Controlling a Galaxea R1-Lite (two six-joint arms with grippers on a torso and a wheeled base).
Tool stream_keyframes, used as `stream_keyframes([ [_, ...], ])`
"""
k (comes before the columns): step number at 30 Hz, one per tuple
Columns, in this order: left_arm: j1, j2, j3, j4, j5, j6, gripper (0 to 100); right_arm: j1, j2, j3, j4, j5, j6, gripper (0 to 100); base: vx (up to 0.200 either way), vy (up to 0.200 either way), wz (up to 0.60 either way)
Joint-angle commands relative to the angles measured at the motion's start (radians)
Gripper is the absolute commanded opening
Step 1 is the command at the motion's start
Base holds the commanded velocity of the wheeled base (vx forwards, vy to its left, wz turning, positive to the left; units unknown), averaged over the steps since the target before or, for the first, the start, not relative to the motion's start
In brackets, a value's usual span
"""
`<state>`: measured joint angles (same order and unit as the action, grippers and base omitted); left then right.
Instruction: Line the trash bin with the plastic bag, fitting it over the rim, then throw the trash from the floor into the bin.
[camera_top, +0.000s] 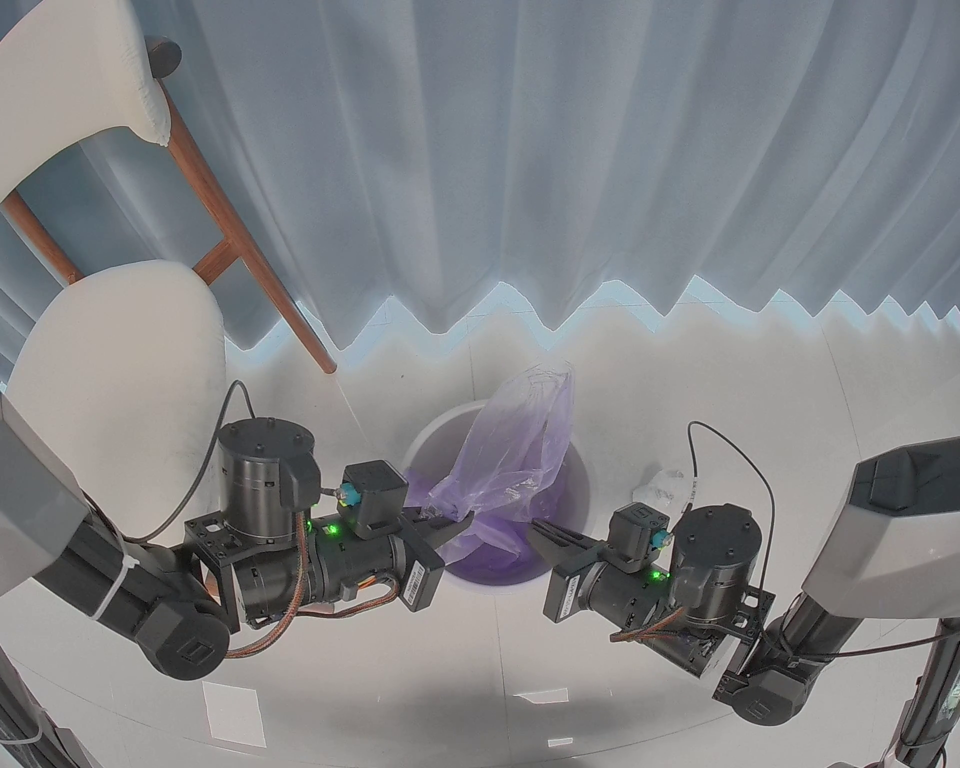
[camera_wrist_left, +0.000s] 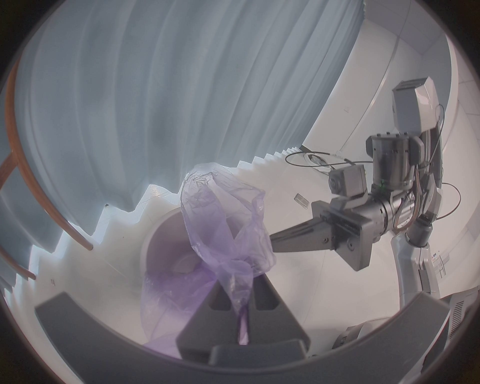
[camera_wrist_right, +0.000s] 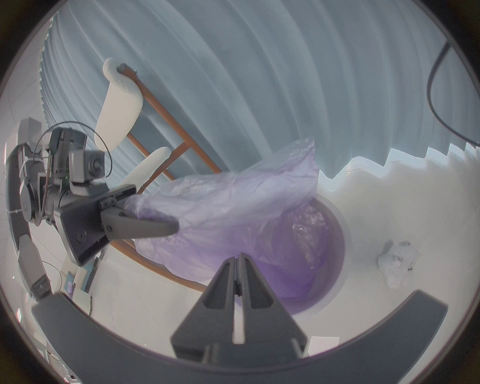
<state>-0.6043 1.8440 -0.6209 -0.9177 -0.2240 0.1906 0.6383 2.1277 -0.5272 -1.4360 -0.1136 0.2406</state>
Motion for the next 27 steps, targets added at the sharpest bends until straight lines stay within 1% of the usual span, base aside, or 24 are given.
stream_keyframes([
  [1, 0.000, -0.012, 0.030, -0.003, 0.000, 0.018, 0, -0.002, -0.046, 0.006, 0.000, -0.006, 0.008, 0, 0.000, 0.000, 0.00],
  [3, 0.000, -0.017, 0.039, -0.003, 0.002, 0.024, 0, -0.002, -0.054, 0.006, 0.000, -0.014, 0.020, 0, 0.000, 0.000, 0.00],
  [6, 0.000, -0.031, 0.052, -0.001, 0.002, 0.027, 0, -0.003, -0.080, 0.009, 0.005, -0.044, 0.058, 0, 0.000, 0.000, 0.00],
  [9, 0.000, -0.046, 0.069, -0.001, 0.015, 0.030, 0, -0.016, -0.094, 0.013, 0.006, -0.046, 0.069, 0, 0.000, 0.000, 0.00],
  [13, 0.000, -0.054, 0.079, 0.002, 0.025, 0.070, 0, -0.034, -0.109, 0.018, 0.006, -0.047, 0.069, 0, 0.000, 0.000, 0.00],
  [18, 0.000, -0.057, 0.079, 0.002, 0.026, 0.073, 0, -0.066, -0.127, 0.021, 0.015, -0.046, 0.071, 0, 0.000, 0.000, 0.00],
  [19, 0.000, -0.057, 0.081, 0.002, 0.029, 0.075, 0, -0.095, -0.147, 0.012, 0.039, -0.046, 0.071, 0, 0.000, 0.000, 0.00],
  [22, 0.000, -0.055, 0.081, -0.001, 0.051, 0.078, 0, -0.131, -0.167, -0.008, 0.078, -0.046, 0.072, 0, 0.000, 0.000, 0.00],
  [24, 0.000, -0.052, 0.081, -0.001, 0.065, 0.095, 0, -0.170, -0.192, -0.043, 0.140, -0.044, 0.075, 0, 0.000, 0.000, 0.00],
  [25, 0.000, -0.052, 0.081, -0.001, 0.066, 0.098, 0, -0.175, -0.199, -0.051, 0.157, -0.043, 0.077, 0, 0.000, 0.000, 0.00],
  [27, 0.000, -0.049, 0.081, -0.001, 0.068, 0.107, 0, -0.200, -0.245, -0.106, 0.289, -0.035, 0.101, 0, 0.000, 0.000, 0.00],
])
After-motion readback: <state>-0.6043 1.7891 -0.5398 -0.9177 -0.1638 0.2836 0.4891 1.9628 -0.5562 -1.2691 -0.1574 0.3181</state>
